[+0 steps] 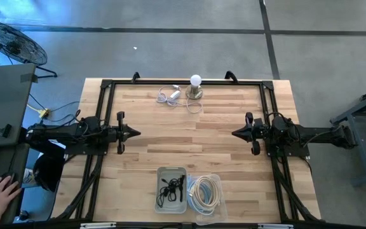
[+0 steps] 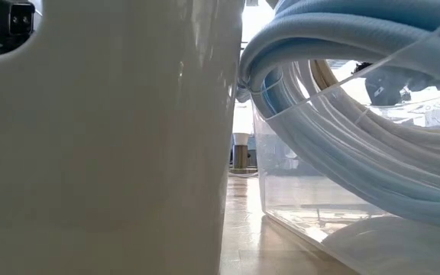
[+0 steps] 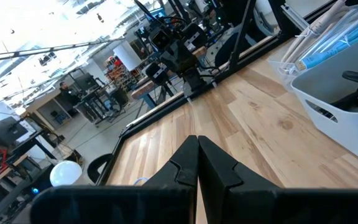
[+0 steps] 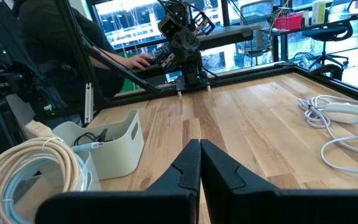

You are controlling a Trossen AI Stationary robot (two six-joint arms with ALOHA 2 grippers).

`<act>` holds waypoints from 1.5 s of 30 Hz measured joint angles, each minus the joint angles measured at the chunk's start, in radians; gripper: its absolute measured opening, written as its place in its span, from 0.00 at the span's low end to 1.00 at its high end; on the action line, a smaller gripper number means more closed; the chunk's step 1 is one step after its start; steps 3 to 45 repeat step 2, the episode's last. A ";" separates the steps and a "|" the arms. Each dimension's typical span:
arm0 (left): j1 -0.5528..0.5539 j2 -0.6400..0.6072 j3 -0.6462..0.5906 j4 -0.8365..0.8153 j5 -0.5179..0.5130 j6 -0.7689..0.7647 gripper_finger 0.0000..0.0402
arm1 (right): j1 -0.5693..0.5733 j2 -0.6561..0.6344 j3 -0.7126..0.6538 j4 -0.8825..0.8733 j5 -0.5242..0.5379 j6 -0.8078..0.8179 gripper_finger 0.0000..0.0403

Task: Pick & Place USB Port
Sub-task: Return to Home Position

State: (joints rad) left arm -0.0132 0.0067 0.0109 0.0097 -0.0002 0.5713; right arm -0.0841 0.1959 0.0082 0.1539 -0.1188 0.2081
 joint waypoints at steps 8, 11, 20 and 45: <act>0.000 0.000 0.000 0.000 0.000 0.000 0.00 | 0.000 0.000 0.000 0.000 0.000 0.000 0.00; 0.000 0.000 0.000 0.000 0.000 0.000 0.00 | 0.000 0.000 0.000 0.000 0.000 0.000 0.00; 0.000 0.000 0.000 0.000 0.000 0.000 0.00 | 0.000 0.000 0.000 0.000 0.000 0.000 0.00; 0.000 0.000 0.000 0.000 0.000 0.000 0.00 | 0.000 0.000 0.000 0.000 0.000 0.000 0.00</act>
